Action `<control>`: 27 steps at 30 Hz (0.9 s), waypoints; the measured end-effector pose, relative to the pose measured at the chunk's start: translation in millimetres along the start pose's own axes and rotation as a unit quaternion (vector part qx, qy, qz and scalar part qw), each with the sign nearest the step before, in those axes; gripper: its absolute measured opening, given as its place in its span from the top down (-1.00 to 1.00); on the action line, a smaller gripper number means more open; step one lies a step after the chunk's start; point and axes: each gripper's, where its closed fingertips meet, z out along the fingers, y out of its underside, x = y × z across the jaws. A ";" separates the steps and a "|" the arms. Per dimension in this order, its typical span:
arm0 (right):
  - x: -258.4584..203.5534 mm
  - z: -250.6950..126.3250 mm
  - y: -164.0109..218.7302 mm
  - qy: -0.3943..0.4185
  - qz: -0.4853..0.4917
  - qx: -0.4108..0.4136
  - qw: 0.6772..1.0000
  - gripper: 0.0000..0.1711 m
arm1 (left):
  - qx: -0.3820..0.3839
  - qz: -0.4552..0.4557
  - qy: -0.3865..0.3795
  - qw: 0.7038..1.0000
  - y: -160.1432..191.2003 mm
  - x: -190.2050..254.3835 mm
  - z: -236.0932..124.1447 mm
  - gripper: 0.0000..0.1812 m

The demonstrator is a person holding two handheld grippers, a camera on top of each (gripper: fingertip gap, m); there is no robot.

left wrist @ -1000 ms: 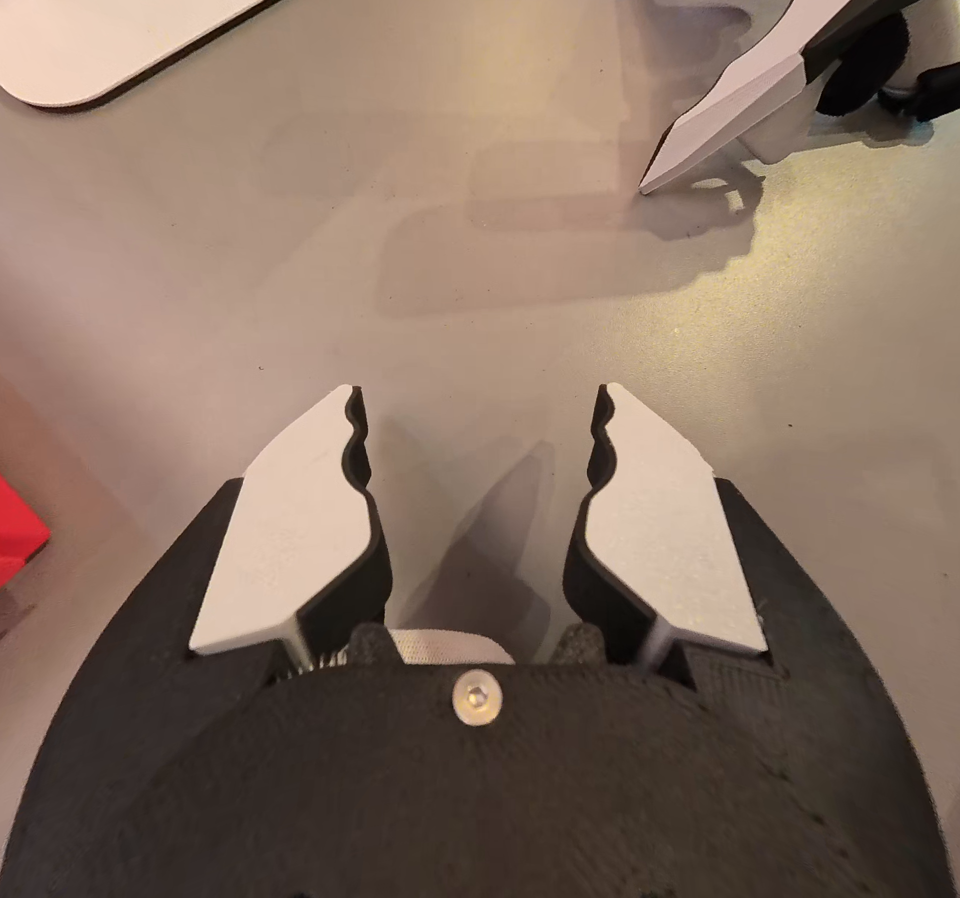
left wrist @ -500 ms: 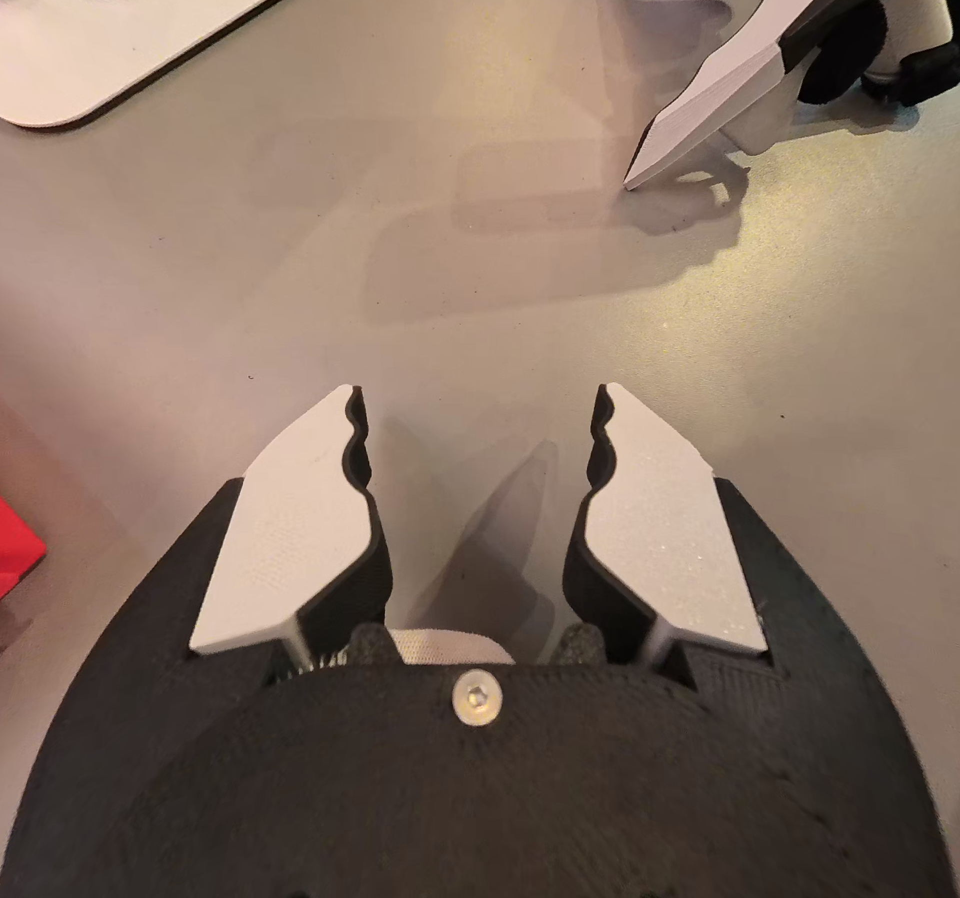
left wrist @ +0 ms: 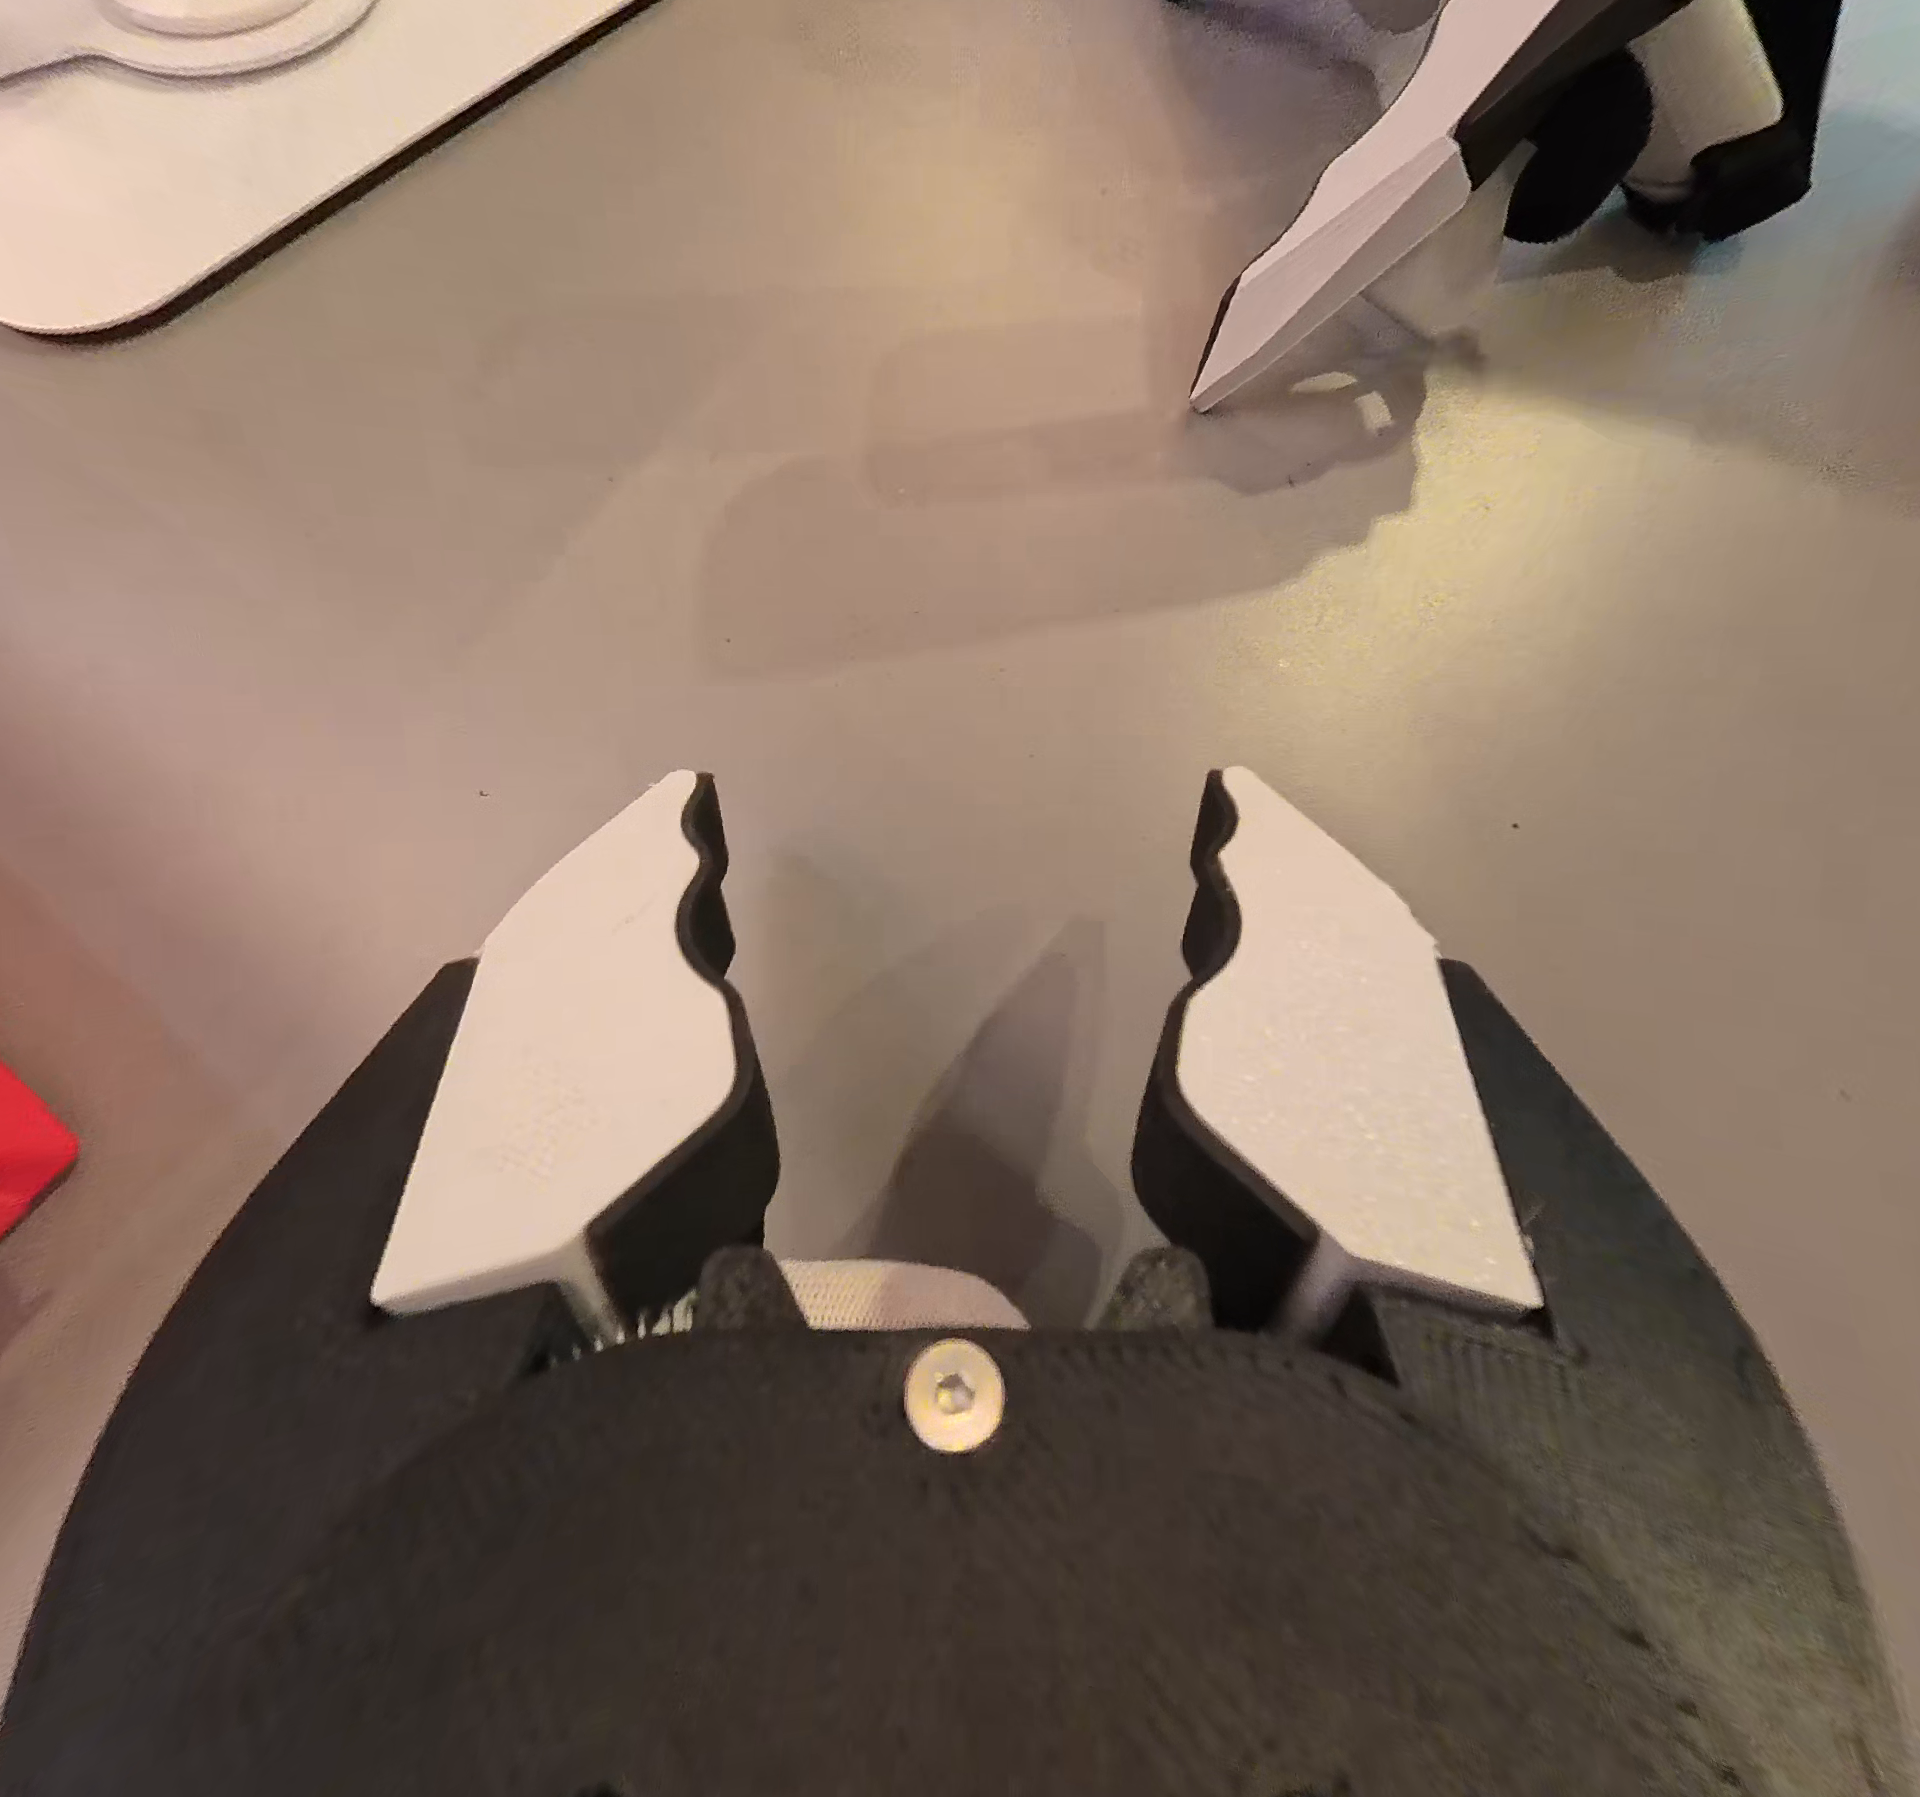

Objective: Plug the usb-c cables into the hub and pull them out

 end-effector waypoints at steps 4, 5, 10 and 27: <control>0.1 0.1 0.0 0.000 0.000 0.000 1.000 -0.86 | 0.015 -0.030 0.018 0.999 -3.1 -2.8 -2.5 0.05; 0.2 0.1 0.0 0.000 0.000 0.000 1.000 -0.86 | 0.017 -0.035 0.021 0.999 -3.6 -3.2 -2.8 0.05; 0.3 0.4 0.1 0.000 0.000 0.000 1.000 -0.86 | 0.012 -0.024 0.029 0.999 -3.5 -0.6 -0.1 0.05; 16.1 18.3 -38.7 -0.048 0.059 0.036 0.996 -0.71 | 0.056 -0.024 0.026 0.998 -12.1 -4.3 -4.2 0.06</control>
